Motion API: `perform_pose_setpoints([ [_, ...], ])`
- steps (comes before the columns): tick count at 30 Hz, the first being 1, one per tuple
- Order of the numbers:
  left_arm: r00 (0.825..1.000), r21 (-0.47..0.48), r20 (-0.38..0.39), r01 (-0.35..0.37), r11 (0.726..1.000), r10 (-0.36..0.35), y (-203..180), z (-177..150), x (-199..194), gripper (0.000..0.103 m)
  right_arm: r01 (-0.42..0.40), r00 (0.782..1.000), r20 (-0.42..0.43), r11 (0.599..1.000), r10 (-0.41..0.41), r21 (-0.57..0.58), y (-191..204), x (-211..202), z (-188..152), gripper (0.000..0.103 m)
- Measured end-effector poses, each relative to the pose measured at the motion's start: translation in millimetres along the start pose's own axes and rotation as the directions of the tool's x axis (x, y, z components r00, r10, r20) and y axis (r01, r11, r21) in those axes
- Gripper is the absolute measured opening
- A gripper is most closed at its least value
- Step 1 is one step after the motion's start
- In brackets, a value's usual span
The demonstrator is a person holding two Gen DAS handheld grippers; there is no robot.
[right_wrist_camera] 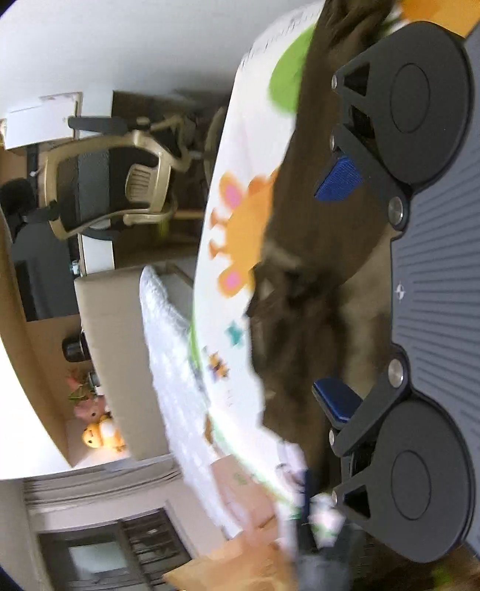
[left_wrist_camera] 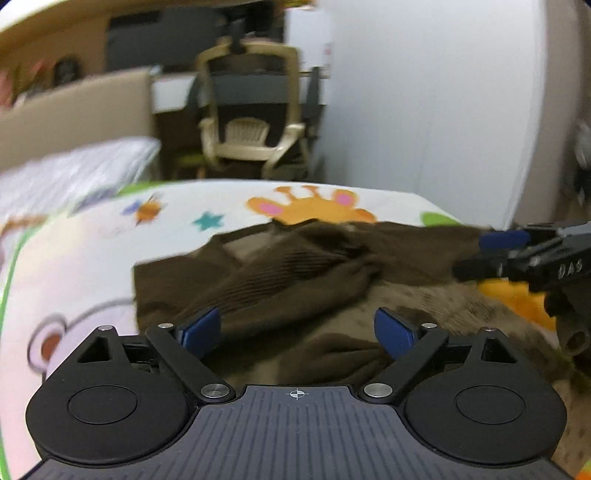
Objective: Fold clothes
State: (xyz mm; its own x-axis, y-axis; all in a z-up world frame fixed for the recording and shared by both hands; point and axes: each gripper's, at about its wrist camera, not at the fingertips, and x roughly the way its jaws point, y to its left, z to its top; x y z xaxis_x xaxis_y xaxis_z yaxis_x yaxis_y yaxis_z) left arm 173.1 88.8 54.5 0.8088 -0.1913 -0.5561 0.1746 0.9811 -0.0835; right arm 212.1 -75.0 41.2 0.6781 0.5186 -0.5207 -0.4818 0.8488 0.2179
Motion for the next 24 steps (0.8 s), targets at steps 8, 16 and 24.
perform_pose_setpoints([
  [8, 0.989, -0.265, -0.082, 0.1, 0.959, -0.125, 46, -39, 0, 0.096, 0.018, 0.984, -0.178, 0.993, 0.003, 0.116, 5, 109, 17, 0.023],
  [16, 0.991, -0.237, -0.01, 0.125, 0.963, -0.131, 43, -54, -6, 0.099, 0.034, 0.987, 0.162, 0.973, 0.004, -0.228, 54, 22, 51, 0.011],
  [24, 0.993, -0.212, -0.012, 0.115, 0.97, -0.12, 36, -54, 0, 0.102, 0.235, 0.972, -0.025, 0.969, -0.233, 0.076, -48, 2, 0, 0.059],
])
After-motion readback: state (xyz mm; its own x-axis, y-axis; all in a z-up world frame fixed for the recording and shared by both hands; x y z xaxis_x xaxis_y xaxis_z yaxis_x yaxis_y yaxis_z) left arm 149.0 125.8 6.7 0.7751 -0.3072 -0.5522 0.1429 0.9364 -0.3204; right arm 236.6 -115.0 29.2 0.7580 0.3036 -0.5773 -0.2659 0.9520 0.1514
